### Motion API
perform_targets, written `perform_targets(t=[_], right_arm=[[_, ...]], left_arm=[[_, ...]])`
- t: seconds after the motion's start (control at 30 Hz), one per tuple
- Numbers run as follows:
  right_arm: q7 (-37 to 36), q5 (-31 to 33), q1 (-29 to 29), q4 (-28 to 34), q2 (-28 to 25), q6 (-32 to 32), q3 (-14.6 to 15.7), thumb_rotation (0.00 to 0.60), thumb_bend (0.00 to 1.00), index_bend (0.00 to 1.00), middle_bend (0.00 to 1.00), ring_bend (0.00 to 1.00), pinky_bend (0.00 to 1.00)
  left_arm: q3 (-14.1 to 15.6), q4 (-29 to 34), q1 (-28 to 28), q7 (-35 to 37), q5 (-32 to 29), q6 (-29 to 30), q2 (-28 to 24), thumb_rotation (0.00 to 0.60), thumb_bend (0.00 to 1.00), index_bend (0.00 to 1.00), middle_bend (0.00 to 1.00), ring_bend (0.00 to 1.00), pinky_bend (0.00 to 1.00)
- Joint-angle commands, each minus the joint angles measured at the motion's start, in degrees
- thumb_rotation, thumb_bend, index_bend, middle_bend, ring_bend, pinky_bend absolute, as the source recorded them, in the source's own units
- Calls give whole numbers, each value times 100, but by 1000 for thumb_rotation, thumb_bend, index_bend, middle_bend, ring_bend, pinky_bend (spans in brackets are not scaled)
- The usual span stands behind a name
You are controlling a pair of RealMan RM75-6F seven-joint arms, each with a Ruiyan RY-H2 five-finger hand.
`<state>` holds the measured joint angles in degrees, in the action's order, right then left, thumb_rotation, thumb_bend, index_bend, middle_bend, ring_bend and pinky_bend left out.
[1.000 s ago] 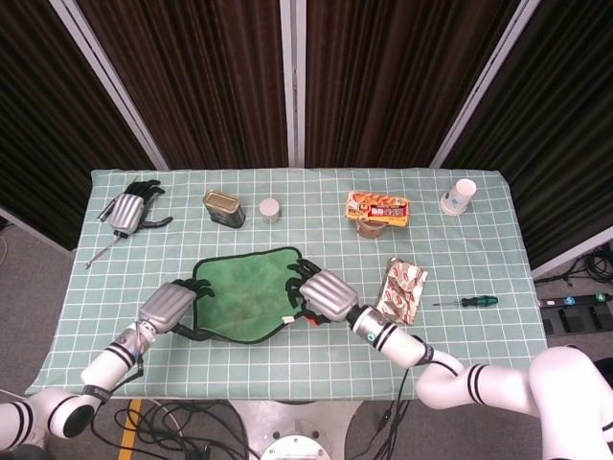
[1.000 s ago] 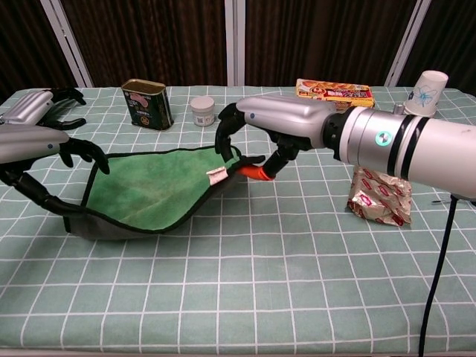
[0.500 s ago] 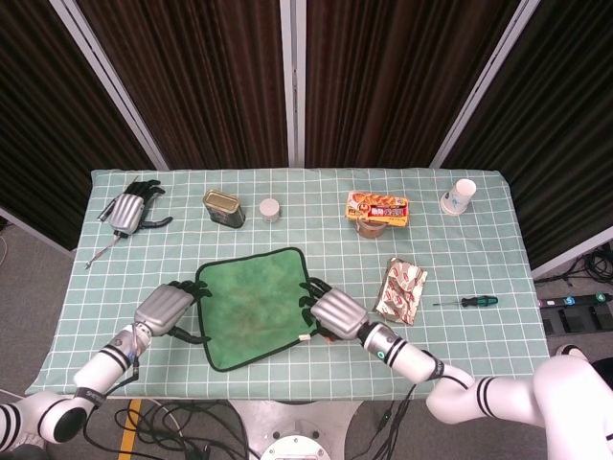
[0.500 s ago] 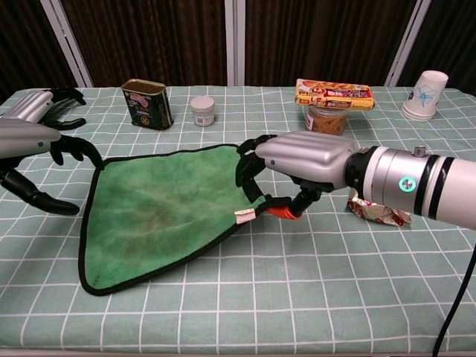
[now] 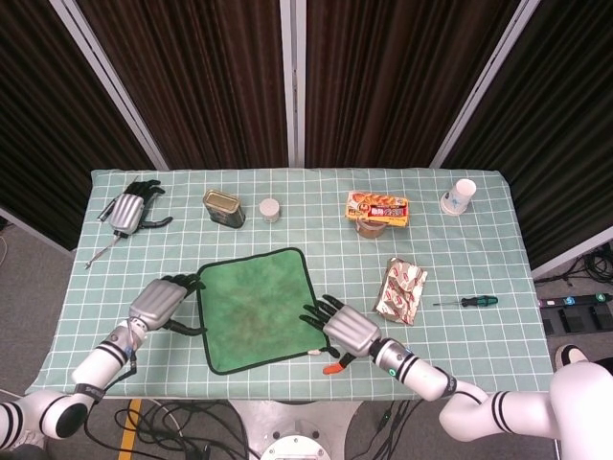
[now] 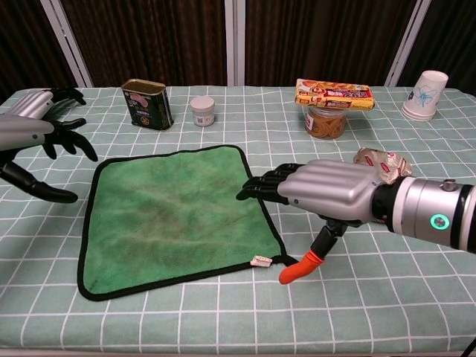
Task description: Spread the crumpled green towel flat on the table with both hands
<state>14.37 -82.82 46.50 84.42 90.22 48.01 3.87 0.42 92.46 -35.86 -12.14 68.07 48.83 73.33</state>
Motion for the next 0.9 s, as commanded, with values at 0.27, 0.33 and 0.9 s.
perform_targets(t=[0.27,0.33,0.9], right_arm=[[303,214,-860,778,-909,1512,-285,598,16,107,70,0,0],[296,337,-1122,869,-1113,1898,-361,600,48,151,96,0,0],[-749,208,-3291,1055,-2204,4244,-69,600,103,154,105,0,0]], left_arm=[[-272,-164,561,225,-106,1138,73,600,16,260,231,199,256],[-330,-174,732,258,-225,1402,78,600,37,260,231,199,256],[81,483,2453,-277,226,3933,-10,600,41,260,231,199,252]])
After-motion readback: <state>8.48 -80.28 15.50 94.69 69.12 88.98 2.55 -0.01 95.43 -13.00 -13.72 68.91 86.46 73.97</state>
